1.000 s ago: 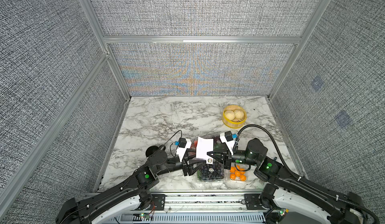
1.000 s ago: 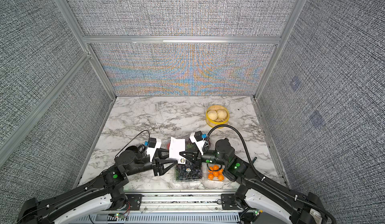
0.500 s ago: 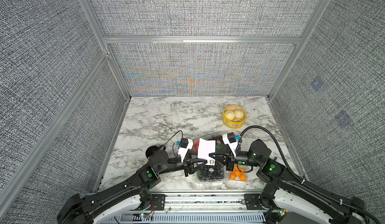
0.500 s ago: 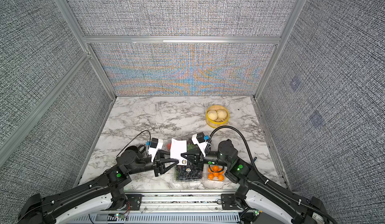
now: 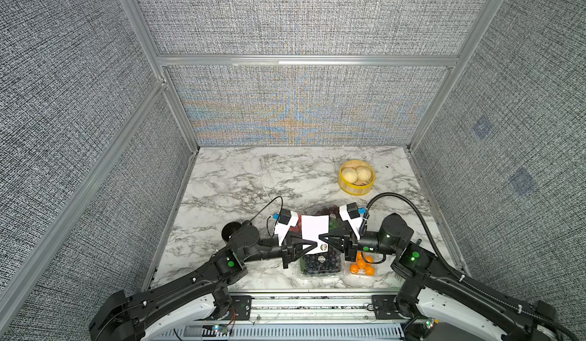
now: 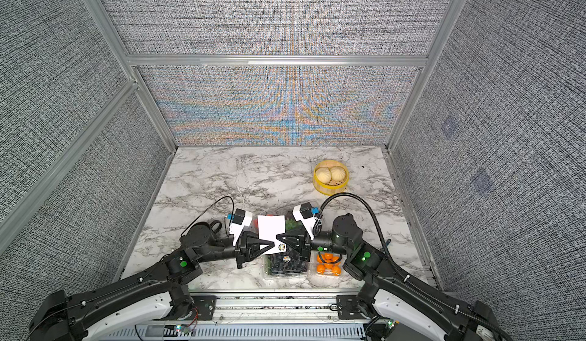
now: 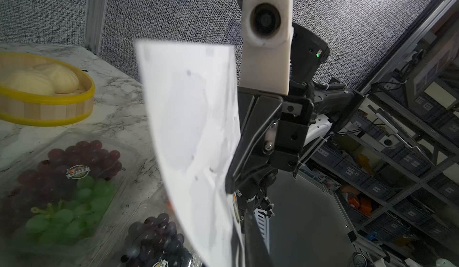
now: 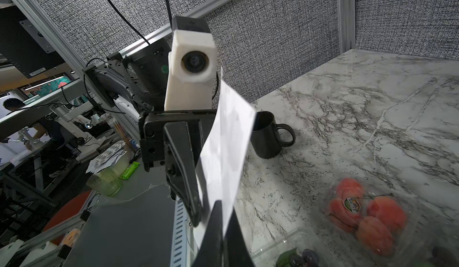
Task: Label fruit boxes
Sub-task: Pick up the label sticker from the center of the board.
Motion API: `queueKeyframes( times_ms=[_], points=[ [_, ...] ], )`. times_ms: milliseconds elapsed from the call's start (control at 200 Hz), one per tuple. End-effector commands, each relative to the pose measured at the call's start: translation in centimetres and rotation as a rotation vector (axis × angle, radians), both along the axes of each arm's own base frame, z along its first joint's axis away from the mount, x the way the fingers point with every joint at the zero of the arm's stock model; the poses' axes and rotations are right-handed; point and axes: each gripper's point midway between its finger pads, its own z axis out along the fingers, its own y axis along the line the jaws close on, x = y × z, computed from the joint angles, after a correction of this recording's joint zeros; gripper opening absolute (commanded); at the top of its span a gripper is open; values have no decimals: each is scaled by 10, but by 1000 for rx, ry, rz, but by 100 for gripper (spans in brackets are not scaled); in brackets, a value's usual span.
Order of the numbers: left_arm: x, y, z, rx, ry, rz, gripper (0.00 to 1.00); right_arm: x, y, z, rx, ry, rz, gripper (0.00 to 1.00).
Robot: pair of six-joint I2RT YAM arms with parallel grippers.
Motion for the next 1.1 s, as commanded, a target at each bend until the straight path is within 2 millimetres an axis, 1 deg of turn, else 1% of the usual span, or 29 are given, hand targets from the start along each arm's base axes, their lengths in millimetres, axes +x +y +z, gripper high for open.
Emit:
queueKeyframes(
  times_ms=[0, 30, 135, 230, 390, 420, 480, 505, 766, 776, 791, 801, 886, 946, 1006, 1031, 1051, 1096],
  points=[
    [-4, -2, 5, -14, -13, -30, 23, 2, 0, 5, 16, -16, -8, 0],
    [-4, -2, 4, -13, -12, -29, 25, 2, 0, 5, 18, -15, -6, 0],
    [-1, -3, 2, -6, -9, -14, 25, 1, 1, 8, 22, -16, 1, 0],
    [1, -4, 2, -3, -1, -7, 21, 1, 0, 7, 24, -17, -2, 0],
    [6, -6, -1, 16, 6, 9, 19, 2, 1, 6, 20, -8, -4, 0],
    [5, -7, -2, 19, 9, 5, 18, 2, 1, 6, 19, -6, -3, 0],
    [4, -8, -1, 19, 10, -9, 11, 2, 1, 6, 19, -8, -5, 0],
    [3, -8, -2, 22, 13, -16, 9, 2, 1, 6, 18, -7, -7, 0],
    [1, -6, -3, 23, 17, -16, 9, 3, 0, 7, 20, -13, -15, 0],
    [2, -6, -3, 23, 16, -13, 7, 3, 0, 7, 20, -13, -15, 0],
    [2, -6, -3, 23, 15, -12, 2, 3, 0, 7, 20, -13, -15, 0],
    [2, -6, -3, 24, 15, -11, 0, 3, 0, 7, 19, -13, -16, 0],
    [4, -6, -2, 22, 16, 0, 0, 2, 0, 7, 18, -6, -8, 0],
    [6, -4, -1, 15, 9, 16, 0, -1, -1, 5, -2, 0, 0, 12],
    [6, -2, 3, 3, -4, 24, 0, -8, -3, 4, -8, -2, 34, 22],
    [5, -1, 5, 1, -8, 23, 0, -11, -5, 4, -10, -1, 43, 28],
    [5, -1, 6, -1, -10, 22, 0, -12, -6, 3, -9, -1, 48, 30],
    [3, 0, 9, -6, -17, 15, 0, -16, -7, 1, -3, 2, 64, 30]
  ],
)
